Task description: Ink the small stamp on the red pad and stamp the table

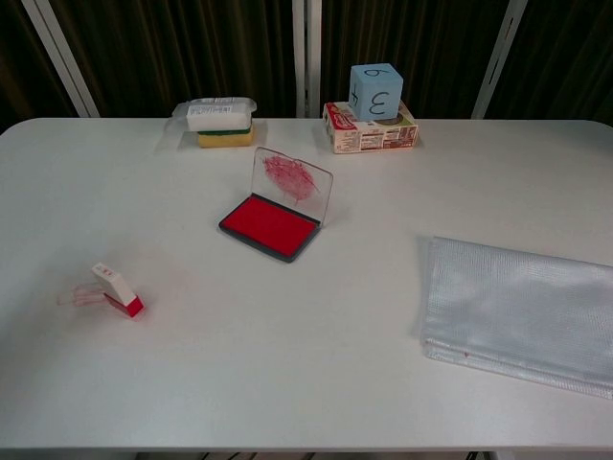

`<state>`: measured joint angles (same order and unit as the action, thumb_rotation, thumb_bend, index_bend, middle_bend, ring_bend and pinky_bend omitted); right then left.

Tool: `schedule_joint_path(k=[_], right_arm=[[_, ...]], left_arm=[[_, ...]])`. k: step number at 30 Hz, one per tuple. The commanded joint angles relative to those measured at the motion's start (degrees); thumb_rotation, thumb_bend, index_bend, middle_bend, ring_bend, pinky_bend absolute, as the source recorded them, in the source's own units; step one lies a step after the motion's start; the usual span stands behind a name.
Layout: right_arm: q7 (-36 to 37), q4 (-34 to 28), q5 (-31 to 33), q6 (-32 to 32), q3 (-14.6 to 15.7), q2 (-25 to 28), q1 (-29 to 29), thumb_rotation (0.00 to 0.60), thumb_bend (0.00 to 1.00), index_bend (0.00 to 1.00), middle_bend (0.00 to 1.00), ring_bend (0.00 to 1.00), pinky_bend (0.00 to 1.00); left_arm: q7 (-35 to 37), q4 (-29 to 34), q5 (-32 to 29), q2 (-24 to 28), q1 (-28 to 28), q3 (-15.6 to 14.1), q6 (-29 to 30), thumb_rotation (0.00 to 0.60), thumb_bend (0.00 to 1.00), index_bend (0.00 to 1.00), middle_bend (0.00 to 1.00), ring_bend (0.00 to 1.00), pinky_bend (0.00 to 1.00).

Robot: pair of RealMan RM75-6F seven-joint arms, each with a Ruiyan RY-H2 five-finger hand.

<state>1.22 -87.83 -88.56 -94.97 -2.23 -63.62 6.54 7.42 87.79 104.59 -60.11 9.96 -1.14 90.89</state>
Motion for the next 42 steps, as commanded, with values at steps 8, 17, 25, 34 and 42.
schedule_joint_path(k=[8, 17, 25, 34, 42], right_arm=[[-1.31, -1.17, -0.35, 0.63, -0.02, 0.92, -0.59, 0.600, 0.18, 0.00, 0.00, 0.00, 0.00], [1.31, 0.76, 0.48, 0.74, 0.21, 0.64, -0.08, 0.600, 0.18, 0.00, 0.00, 0.00, 0.00], [3.22, 2.31, 1.42, 2.91, 0.56, 0.23, -0.49, 0.600, 0.19, 0.00, 0.00, 0.00, 0.00], [2.91, 1.62, 2.90, 5.09, 0.88, 1.02, -0.67, 0.600, 0.19, 0.00, 0.00, 0.00, 0.00], [2.69, 1.37, 2.91, 4.74, 0.42, 0.76, -0.90, 0.600, 0.19, 0.00, 0.00, 0.00, 0.00]], left_arm=[[-7.78, -6.15, 5.63, -12.18, 7.08, -2.16, -10.99, 0.600, 0.10, 0.27, 0.33, 0.93, 1.00], [-13.05, -10.56, 4.11, -20.52, 12.81, -1.29, -19.96, 0.600, 0.10, 0.27, 0.32, 0.95, 1.00], [-15.40, -18.39, 2.97, -26.23, 13.99, -1.66, -20.50, 0.600, 0.15, 0.27, 0.33, 0.96, 1.00], [-12.16, -23.97, 2.06, -29.66, 15.71, -2.81, -20.44, 0.600, 0.16, 0.42, 0.41, 0.98, 1.00], [-10.13, -25.98, 0.78, -30.83, 16.39, -3.80, -20.41, 0.600, 0.19, 0.44, 0.43, 0.99, 1.00]])
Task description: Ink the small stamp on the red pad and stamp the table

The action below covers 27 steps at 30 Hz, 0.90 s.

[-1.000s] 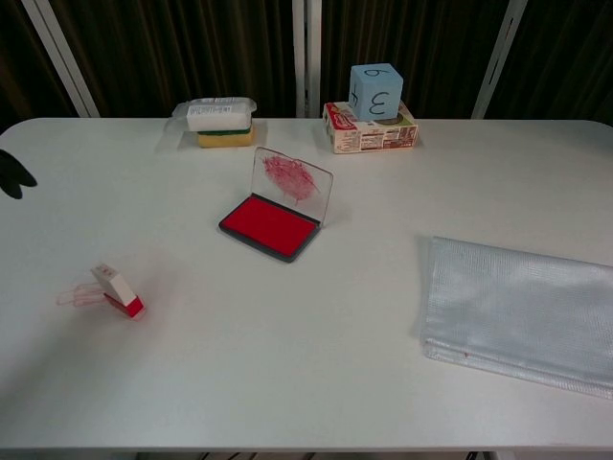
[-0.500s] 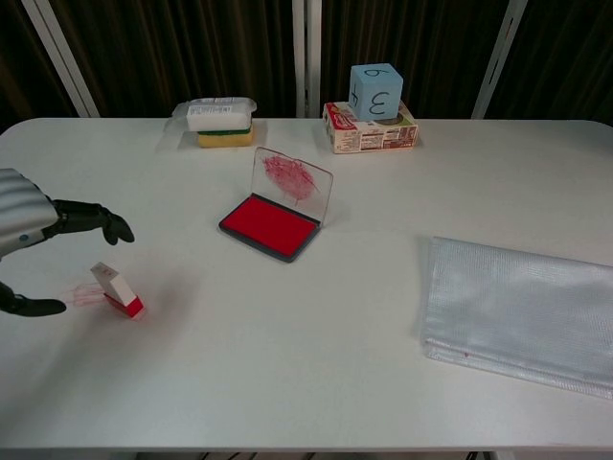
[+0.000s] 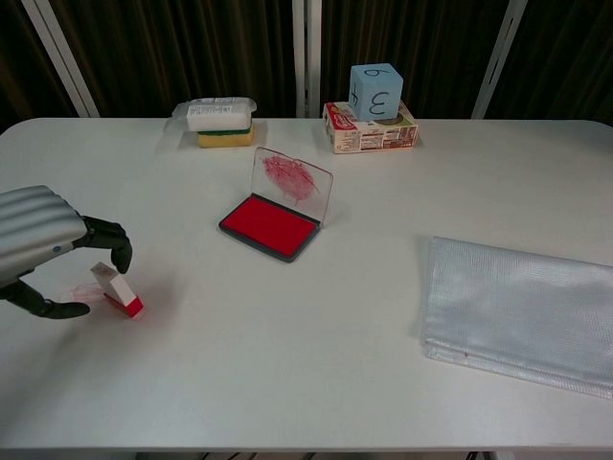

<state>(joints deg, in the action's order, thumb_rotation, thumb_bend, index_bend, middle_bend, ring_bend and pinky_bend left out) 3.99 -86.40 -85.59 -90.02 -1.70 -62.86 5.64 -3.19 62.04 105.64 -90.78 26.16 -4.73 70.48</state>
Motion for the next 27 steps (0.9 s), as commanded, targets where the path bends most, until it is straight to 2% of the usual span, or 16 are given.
schedule_joint_path(k=[1, 19, 27], right_arm=[[-0.09, -0.09, -0.05, -0.32, -0.17, 0.01, 0.02, 0.600, 0.19, 0.00, 0.00, 0.00, 0.00], [-0.24, 0.16, 0.73, 0.46, -0.22, -0.10, -0.12, 0.600, 0.19, 0.00, 0.00, 0.00, 0.00], [-0.01, 0.46, 2.12, 0.76, -0.67, 0.03, 0.06, 0.600, 0.19, 0.00, 0.00, 0.00, 0.00]], left_arm=[[0.79, -0.38, -0.37, -0.19, 0.25, -0.27, 0.15, 0.600, 0.20, 0.45, 0.43, 0.99, 1.00], [2.00, -2.38, -1.18, -2.41, 2.55, -1.33, 0.21, 0.600, 0.27, 0.47, 0.46, 0.99, 1.00], [2.27, -2.80, -2.16, -2.65, 3.16, -1.52, -0.19, 0.600, 0.29, 0.51, 0.51, 0.99, 1.00]])
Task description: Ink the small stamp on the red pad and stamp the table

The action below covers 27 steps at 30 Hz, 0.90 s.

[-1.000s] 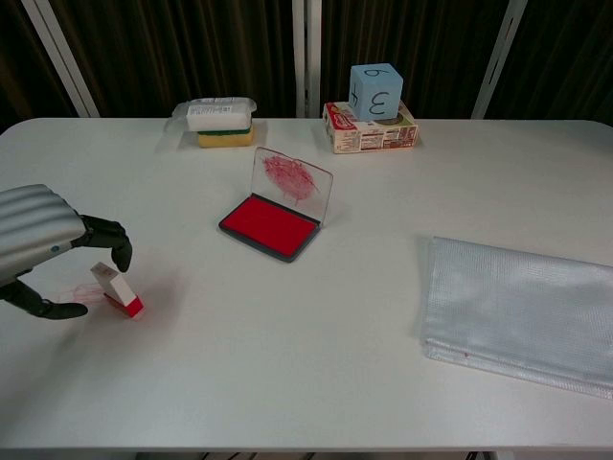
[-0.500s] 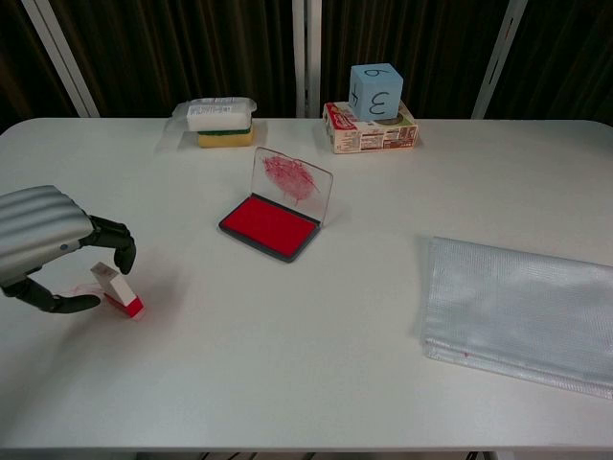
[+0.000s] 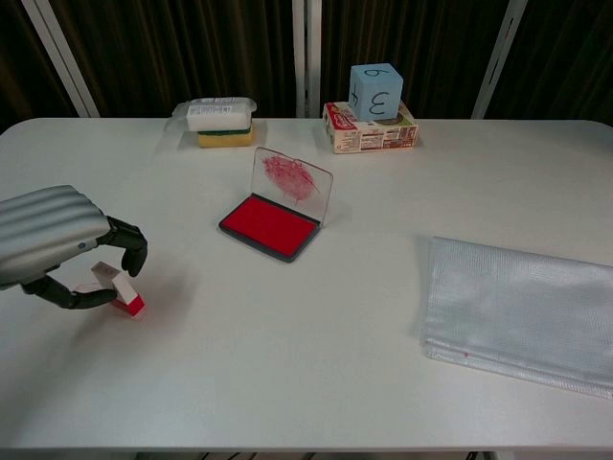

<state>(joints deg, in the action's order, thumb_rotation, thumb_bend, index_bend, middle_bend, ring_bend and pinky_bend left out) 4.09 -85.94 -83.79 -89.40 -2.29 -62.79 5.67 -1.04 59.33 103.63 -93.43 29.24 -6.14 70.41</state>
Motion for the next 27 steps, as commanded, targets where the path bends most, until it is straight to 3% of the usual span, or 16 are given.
schedule_joint_path(k=[1, 27], right_arm=[[-0.11, -0.01, 0.40, 0.23, -0.10, -0.08, 0.02, 0.600, 0.19, 0.00, 0.00, 0.00, 0.00], [-1.31, -0.81, 0.04, 0.78, 0.03, 0.01, -0.36, 0.600, 0.19, 0.00, 0.00, 0.00, 0.00]], left_arm=[[0.25, -0.11, -0.23, -0.01, 0.13, -0.19, -0.21, 0.600, 0.29, 0.51, 0.51, 0.99, 1.00], [2.73, 0.90, -2.90, 0.39, 0.86, -0.07, 0.09, 0.600, 0.41, 0.54, 0.55, 0.99, 1.00]])
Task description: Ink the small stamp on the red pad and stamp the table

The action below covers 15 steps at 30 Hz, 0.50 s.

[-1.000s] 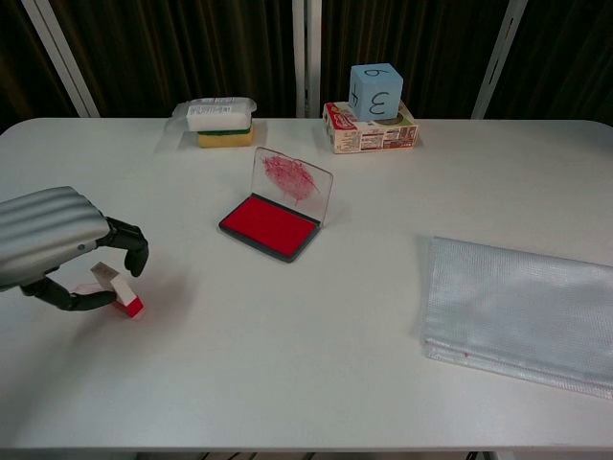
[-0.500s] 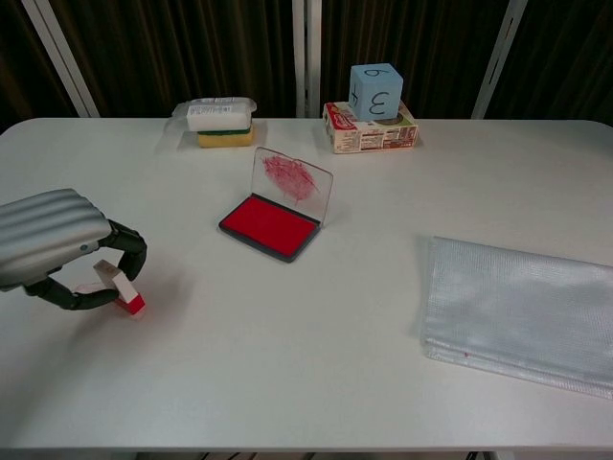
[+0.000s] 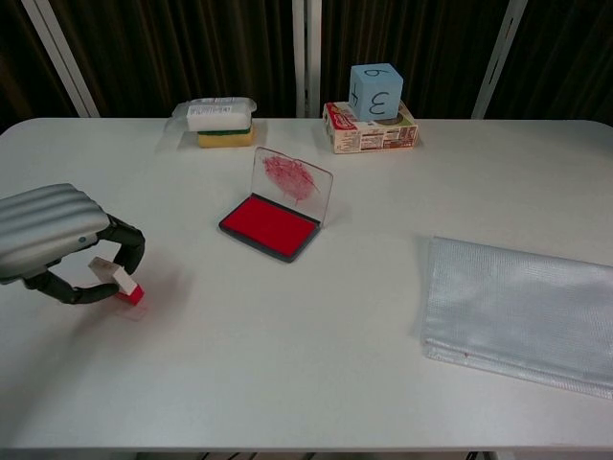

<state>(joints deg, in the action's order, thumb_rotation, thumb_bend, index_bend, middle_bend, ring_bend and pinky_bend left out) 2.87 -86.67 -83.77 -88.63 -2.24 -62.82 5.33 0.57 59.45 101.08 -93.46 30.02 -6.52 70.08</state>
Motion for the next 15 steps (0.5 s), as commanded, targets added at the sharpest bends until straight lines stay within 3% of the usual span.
schedule_joint_path(k=[1, 9, 15], right_arm=[[-0.16, -0.15, 0.08, 0.06, -0.02, 0.08, -0.03, 0.600, 0.19, 0.00, 0.00, 0.00, 0.00], [-0.88, -0.98, -0.20, -0.32, -0.12, 0.39, -0.11, 0.600, 0.19, 0.00, 0.00, 0.00, 0.00], [-2.00, -2.09, -1.08, -1.11, 0.17, 0.34, 0.05, 0.600, 0.19, 0.00, 0.00, 0.00, 0.00]], left_arm=[[1.86, 1.27, -0.52, 0.76, 0.16, 0.50, 0.63, 0.600, 0.41, 0.54, 0.55, 0.99, 1.00], [5.93, 8.45, -2.40, 6.00, 3.60, 3.89, -0.65, 0.600, 0.43, 0.56, 0.58, 1.00, 1.00], [9.10, 14.29, -5.40, 7.17, 10.81, 9.21, -7.97, 0.600, 0.45, 0.58, 0.61, 1.00, 1.00]])
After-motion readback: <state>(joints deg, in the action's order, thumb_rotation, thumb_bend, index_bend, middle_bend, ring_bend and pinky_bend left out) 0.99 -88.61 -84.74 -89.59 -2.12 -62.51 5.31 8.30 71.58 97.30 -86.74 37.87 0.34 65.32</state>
